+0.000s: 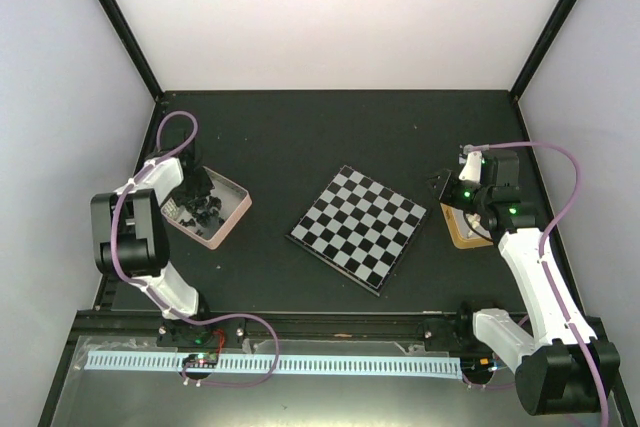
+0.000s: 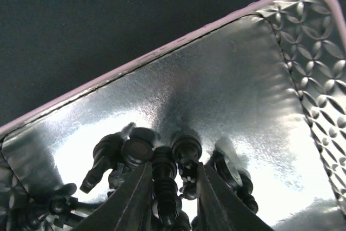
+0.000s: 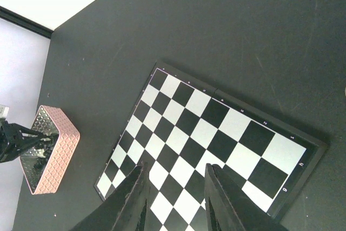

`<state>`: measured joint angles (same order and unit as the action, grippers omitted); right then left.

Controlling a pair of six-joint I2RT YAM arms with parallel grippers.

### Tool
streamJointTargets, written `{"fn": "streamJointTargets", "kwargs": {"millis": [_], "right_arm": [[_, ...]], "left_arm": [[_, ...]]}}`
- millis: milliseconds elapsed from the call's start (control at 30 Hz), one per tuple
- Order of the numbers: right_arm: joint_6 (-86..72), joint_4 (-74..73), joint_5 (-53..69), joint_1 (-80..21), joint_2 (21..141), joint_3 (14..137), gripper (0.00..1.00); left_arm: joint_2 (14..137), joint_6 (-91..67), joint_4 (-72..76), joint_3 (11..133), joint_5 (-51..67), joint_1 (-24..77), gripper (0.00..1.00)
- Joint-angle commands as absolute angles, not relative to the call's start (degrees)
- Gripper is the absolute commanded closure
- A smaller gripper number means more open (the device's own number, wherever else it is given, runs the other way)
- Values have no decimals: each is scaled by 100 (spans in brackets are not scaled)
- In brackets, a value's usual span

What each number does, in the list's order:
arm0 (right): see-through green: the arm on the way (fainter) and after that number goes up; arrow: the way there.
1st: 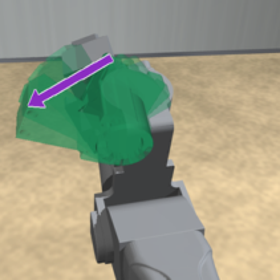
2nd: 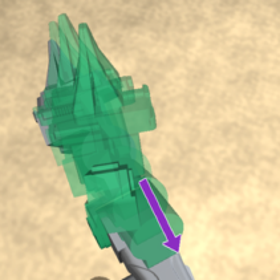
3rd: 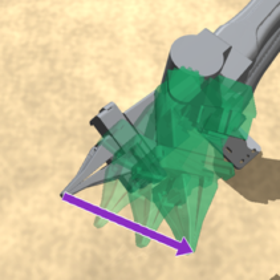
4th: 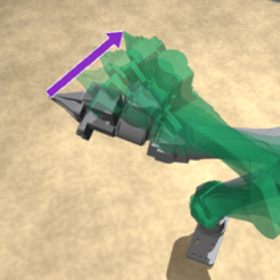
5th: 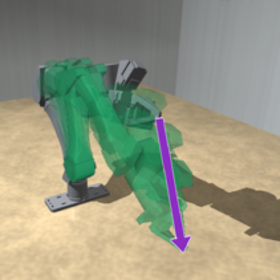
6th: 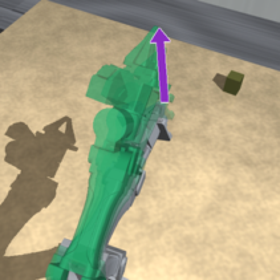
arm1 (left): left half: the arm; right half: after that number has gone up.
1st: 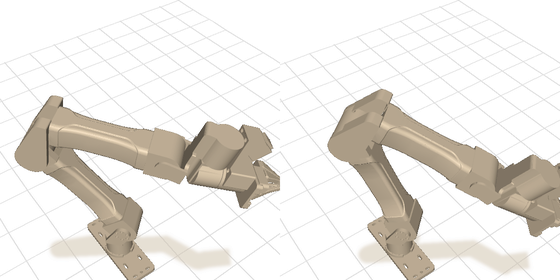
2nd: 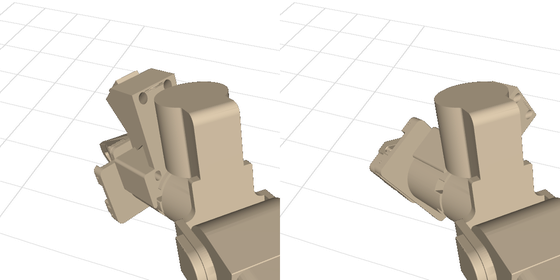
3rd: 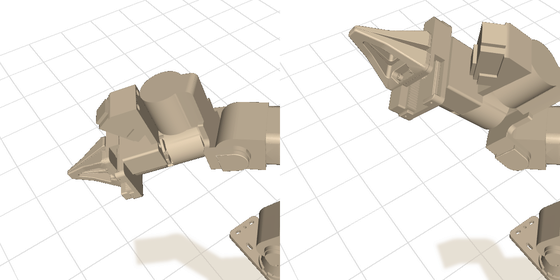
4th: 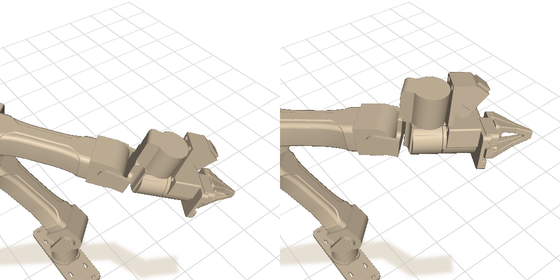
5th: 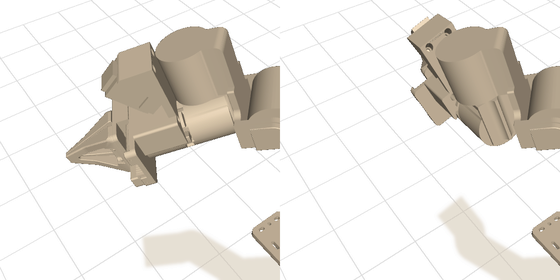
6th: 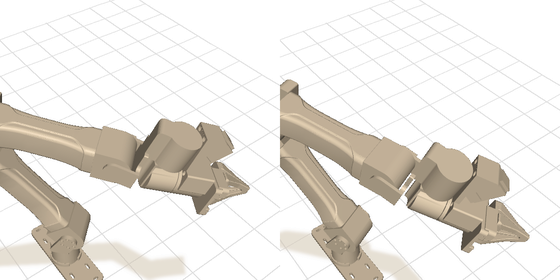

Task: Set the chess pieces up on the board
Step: Pick up the chess piece from the storage box, then place the chess piece on the chessboard.

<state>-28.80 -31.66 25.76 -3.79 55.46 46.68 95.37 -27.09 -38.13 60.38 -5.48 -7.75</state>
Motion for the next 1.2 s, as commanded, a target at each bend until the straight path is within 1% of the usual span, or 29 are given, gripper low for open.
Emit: {"fn": "streamJointTargets", "kwargs": {"millis": [0, 133, 200, 467, 633, 767, 900, 1000, 1167], "right_arm": [[-2805, -3081, 2566, -404, 5506, 4781, 71], [-2801, -3081, 2540, -404, 5478, 4774, 72], [-2805, -3085, 2546, -404, 5467, 4768, 72], [-2830, -3097, 2566, -401, 5458, 4799, 72], [-2853, -3092, 2570, -408, 5425, 4786, 72], [-2909, -3058, 2554, -402, 5406, 4736, 72], [-2971, -3004, 2582, -404, 5381, 4688, 72], [-2980, -3014, 2550, -402, 5336, 4652, 72], [-2990, -3019, 2530, -400, 5283, 4606, 72]], "left_arm": [[9684, -2762, -3707, 6187, -684, -844, 79], [9619, -2755, -3699, 6129, -624, -845, 89], [9504, -2760, -3712, 6102, -626, -844, 91], [8633, -2679, -4077, 6227, -648, -692, 89], [8124, -2587, -4303, 6284, -412, -527, 89], [7825, -2650, -4224, 6317, 369, 79, 88], [7859, -2914, -3853, 6390, 1105, 1132, 87], [8229, -2996, -3554, 6533, 1523, 1820, 87], [9152, -2686, -3538, 7122, 1586, 2619, 87]]}}
